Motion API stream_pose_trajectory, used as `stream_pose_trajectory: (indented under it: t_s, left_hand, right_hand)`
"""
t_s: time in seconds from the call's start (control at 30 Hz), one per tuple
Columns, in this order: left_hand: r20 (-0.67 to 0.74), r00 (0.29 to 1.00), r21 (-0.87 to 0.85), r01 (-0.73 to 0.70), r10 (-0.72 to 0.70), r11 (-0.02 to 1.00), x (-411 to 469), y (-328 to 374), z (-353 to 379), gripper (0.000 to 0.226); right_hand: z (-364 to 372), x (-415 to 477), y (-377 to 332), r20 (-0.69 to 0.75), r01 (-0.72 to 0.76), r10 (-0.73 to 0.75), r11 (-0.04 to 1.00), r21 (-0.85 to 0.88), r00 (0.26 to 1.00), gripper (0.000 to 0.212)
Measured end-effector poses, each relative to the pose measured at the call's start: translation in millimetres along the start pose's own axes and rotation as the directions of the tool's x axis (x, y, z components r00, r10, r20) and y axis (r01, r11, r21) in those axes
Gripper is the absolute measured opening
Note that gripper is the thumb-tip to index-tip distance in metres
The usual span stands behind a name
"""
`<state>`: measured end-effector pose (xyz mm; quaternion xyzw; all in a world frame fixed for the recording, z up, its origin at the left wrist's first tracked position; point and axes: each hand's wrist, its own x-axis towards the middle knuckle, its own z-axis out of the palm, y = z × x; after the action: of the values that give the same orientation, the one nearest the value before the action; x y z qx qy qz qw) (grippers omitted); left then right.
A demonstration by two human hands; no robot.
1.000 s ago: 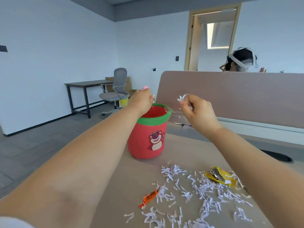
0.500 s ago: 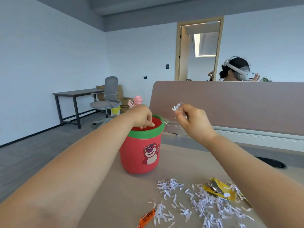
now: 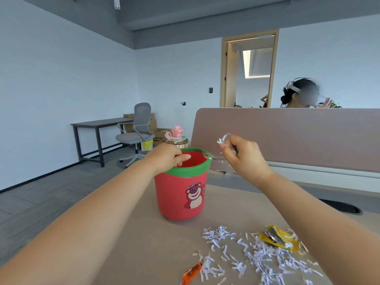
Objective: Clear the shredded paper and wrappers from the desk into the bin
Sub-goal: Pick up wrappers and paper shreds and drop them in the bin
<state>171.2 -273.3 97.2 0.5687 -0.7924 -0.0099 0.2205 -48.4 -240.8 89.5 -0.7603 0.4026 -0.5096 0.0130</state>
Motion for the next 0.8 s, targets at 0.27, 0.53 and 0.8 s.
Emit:
stream_pose_trajectory:
  t_s: [0.27,0.53,0.8]
  left_hand:
    - [0.059,0.971,0.193,-0.239,0.232,0.952,-40,-26,1,0.023]
    - [-0.027,0.917,0.343,-0.365,0.397,0.866,-79,-38,-26,0.034]
    - [-0.132,0.95,0.255,-0.243,0.282,0.936,-106,-37,-23,0.029]
  right_hand:
    - [19,24,-28,0.018,0.045,-0.046,0.997,0.057,0.999,0.037]
    - [61,44,-63,0.049,0.084,-0.093,0.984,0.158,0.994,0.036]
    - [96,40,-57,0.491,0.032,0.029,0.993,-0.117,0.87,0.027]
